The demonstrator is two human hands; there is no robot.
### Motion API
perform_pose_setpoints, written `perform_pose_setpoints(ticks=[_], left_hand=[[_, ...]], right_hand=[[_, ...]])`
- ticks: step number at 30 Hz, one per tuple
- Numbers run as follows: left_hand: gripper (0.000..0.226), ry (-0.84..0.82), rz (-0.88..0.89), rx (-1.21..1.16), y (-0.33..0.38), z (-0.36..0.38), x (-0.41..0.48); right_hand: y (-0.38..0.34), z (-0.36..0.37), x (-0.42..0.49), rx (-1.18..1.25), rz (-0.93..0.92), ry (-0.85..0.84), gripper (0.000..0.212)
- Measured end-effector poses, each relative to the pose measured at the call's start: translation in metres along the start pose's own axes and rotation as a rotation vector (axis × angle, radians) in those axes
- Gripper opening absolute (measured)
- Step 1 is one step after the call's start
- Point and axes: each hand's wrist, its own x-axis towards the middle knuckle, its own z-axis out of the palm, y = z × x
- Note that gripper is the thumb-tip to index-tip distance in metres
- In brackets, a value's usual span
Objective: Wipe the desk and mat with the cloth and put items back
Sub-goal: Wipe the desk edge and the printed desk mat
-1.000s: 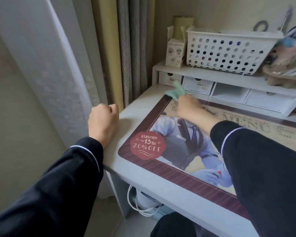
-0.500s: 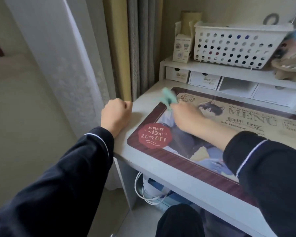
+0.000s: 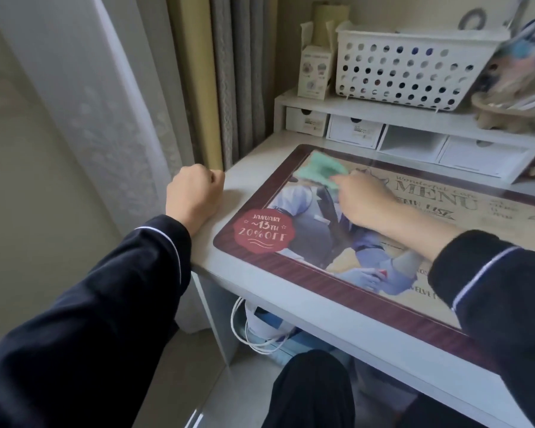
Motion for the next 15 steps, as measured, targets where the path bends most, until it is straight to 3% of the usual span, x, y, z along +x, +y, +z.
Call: perform_pose_setpoints(ticks=[2,5,7,9,11,15], left_hand=[[0.038,-0.002,-0.002,0.007,-0.001,0.000,0.001],[0.039,-0.001,-0.008,0.016,-0.001,0.000,0.001],[0.039,0.001,0.004,0.018,-0.001,0.000,-0.001],[0.039,0.006,0.011,0.022,-0.002,0.000,-0.002],[0.039,0.005,0.010,0.028,-0.001,0.000,-0.002],[0.039,0.001,0.001,0.037,0.000,-0.001,-0.001]], right_hand=[[-0.016,0.001,-0.010,0.056,-0.042,-0.017,0.040],[-0.060,0.002,-0.067,0.192,-0.540,-0.030,0.051],[-0.074,-0.010,-0.110,0.236,-0.906,-0.085,0.031],[-0.059,-0.015,-0.125,0.200,-1.114,-0.117,0.007],[-0.032,-0.016,-0.113,0.217,-0.999,-0.174,0.007],[0.034,-0.017,-0.059,0.237,-0.268,-0.164,0.036]])
